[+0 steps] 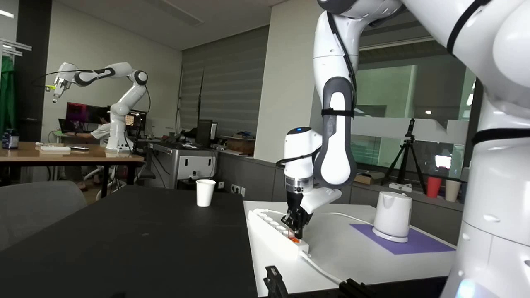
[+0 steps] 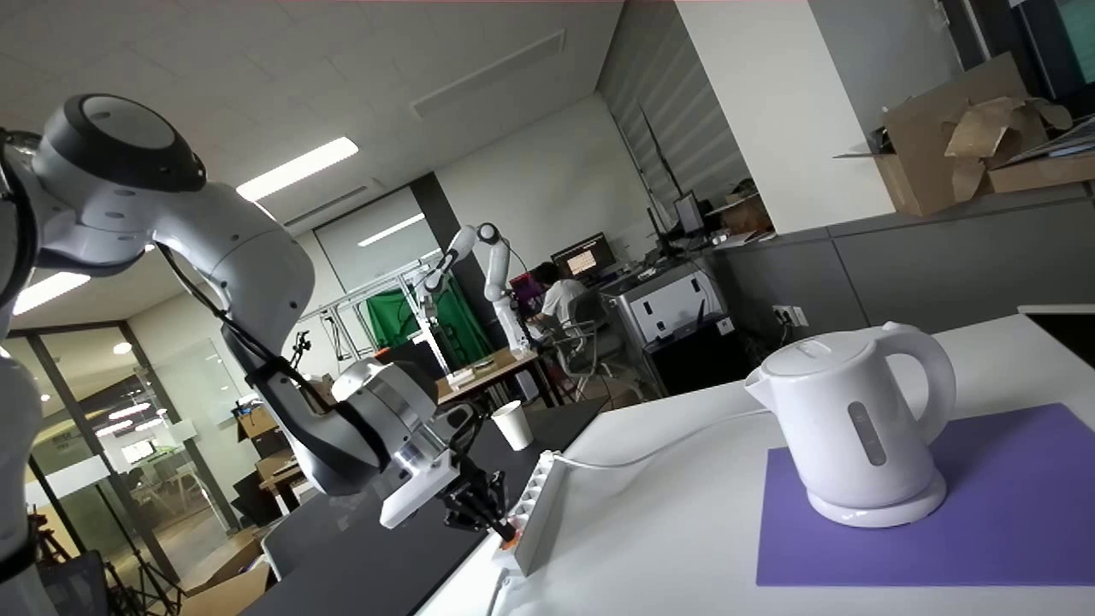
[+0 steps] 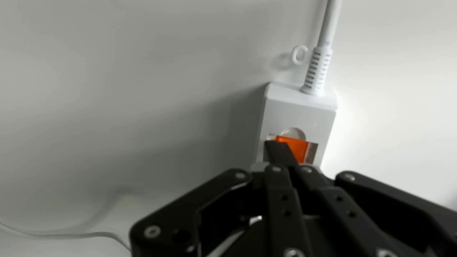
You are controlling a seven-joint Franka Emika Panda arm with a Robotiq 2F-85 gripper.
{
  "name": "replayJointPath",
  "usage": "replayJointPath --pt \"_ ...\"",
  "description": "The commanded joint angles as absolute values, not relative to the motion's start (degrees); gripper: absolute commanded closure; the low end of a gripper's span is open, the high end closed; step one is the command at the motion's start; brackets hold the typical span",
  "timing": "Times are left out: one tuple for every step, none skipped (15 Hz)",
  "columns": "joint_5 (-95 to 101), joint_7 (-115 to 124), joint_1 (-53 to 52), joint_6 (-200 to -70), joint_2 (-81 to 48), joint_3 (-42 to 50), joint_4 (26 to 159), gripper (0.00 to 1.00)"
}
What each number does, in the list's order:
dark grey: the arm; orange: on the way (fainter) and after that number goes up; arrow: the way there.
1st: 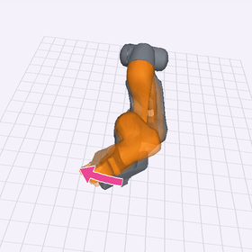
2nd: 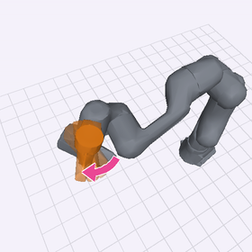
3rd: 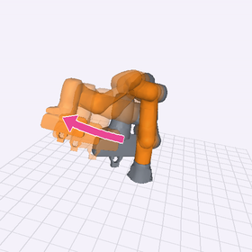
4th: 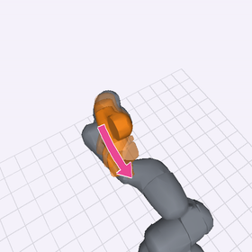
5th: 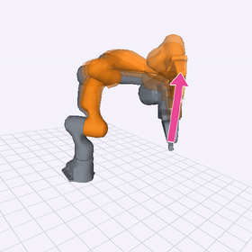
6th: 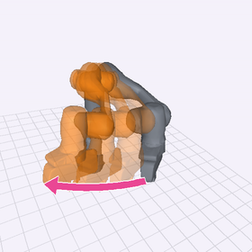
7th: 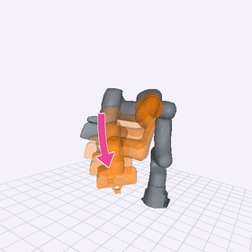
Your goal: Turn off the main adapter switch
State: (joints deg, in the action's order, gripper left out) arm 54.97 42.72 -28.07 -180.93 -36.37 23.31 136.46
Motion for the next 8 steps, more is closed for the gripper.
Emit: replayJointPath --pt "54.52 44.48 -29.39 -183.00 -38.84 24.73 134.79 1.00" --pt "54.36 44.49 -29.55 -183.33 -39.31 24.93 134.57 1.00" --pt "54.17 44.52 -29.74 -183.76 -39.73 25.14 134.37 1.00" --pt "53.95 44.77 -30.24 -184.47 -39.98 25.78 134.27 1.00" --pt "53.58 44.69 -30.36 -184.90 -40.09 25.99 134.28 1.00" --pt "53.16 44.47 -30.22 -185.34 -40.41 25.95 134.24 1.00" --pt "52.84 44.10 -29.68 -185.37 -40.62 25.52 134.29 1.00" --pt "52.54 43.84 -29.15 -185.31 -40.83 25.05 134.24 1.00"
